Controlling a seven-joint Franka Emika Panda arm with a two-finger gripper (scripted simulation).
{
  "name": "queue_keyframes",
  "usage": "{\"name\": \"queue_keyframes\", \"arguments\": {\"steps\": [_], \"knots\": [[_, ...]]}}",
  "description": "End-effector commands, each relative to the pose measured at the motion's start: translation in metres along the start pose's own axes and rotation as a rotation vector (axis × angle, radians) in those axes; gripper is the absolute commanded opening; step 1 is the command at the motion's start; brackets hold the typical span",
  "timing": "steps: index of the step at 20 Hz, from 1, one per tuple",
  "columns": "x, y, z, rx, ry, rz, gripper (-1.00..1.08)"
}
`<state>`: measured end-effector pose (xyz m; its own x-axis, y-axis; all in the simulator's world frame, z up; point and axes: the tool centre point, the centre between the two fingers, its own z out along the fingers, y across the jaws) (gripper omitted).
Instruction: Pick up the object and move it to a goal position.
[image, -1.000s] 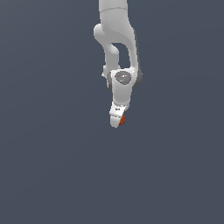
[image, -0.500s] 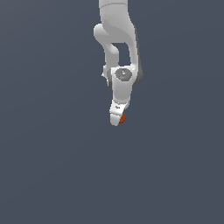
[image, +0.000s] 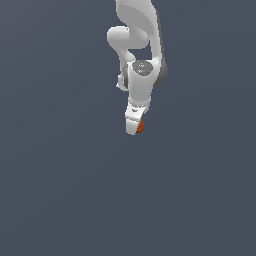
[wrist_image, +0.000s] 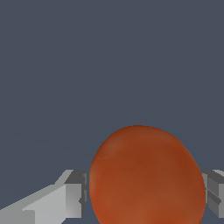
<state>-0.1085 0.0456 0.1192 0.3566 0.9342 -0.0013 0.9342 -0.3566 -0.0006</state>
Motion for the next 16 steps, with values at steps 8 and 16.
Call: {"name": "queue_keyframes", "arguments": {"steps": [8, 16], "knots": [[-0.004, -0.011, -0.094, -0.001, 0.003, -0.002, -1.00], [-0.008, -0.018, -0.168, 0.000, 0.004, -0.002, -1.00]]}}
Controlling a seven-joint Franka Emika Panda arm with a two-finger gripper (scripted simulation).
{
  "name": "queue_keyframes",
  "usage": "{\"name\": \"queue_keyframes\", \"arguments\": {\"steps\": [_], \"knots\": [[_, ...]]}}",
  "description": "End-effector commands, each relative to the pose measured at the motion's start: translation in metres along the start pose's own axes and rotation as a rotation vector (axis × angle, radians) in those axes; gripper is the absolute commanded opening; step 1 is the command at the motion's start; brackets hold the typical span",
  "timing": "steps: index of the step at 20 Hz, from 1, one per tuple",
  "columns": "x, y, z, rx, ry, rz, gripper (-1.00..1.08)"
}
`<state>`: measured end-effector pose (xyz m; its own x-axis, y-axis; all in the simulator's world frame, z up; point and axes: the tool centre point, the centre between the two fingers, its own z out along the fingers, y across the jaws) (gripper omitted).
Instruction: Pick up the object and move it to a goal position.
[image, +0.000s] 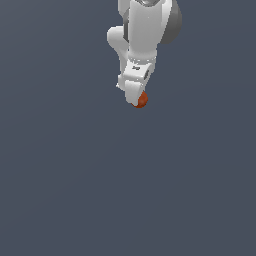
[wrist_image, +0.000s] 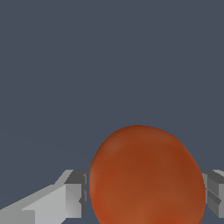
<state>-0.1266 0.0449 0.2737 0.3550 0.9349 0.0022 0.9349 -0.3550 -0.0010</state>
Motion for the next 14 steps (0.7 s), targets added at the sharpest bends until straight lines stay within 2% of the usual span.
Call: {"name": "queue_keyframes", "arguments": {"steps": [1, 8, 14], "knots": [[-0.001, -0.002, -0.022, 0.000, 0.000, 0.000, -1.00], [-0.003, -0.004, -0.062, -0.001, -0.001, 0.001, -1.00], [-0.004, -0.004, -0.077, -0.001, -0.002, 0.002, -1.00]]}}
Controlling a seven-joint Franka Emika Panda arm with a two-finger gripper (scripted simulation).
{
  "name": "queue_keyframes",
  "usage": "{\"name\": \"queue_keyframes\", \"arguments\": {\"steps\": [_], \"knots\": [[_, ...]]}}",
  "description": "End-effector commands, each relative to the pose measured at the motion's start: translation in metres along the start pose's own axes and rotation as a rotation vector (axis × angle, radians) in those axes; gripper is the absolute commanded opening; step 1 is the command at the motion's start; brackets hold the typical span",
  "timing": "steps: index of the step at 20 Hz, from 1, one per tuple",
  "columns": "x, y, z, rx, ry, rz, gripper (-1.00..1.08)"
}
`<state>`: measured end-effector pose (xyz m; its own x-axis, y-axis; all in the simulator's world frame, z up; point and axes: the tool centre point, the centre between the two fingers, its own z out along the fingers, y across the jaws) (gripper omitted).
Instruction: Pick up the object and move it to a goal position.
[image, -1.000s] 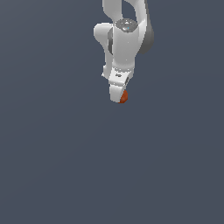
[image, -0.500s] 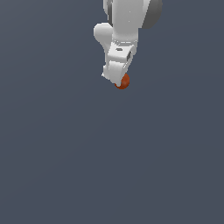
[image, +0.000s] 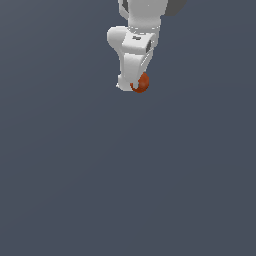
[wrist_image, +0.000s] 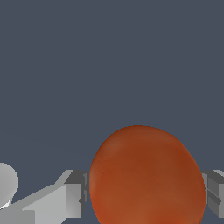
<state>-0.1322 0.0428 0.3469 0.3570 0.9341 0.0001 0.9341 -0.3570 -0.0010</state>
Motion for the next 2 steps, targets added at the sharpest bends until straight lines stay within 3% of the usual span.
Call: {"name": "queue_keyframes", "arguments": {"steps": [1, 2], "knots": [[-0.0001, 0.0001, -0.0044, -0.001, 0.000, 0.000, -1.00], [-0.0001, 0.0001, -0.0047, -0.001, 0.000, 0.000, -1.00]]}}
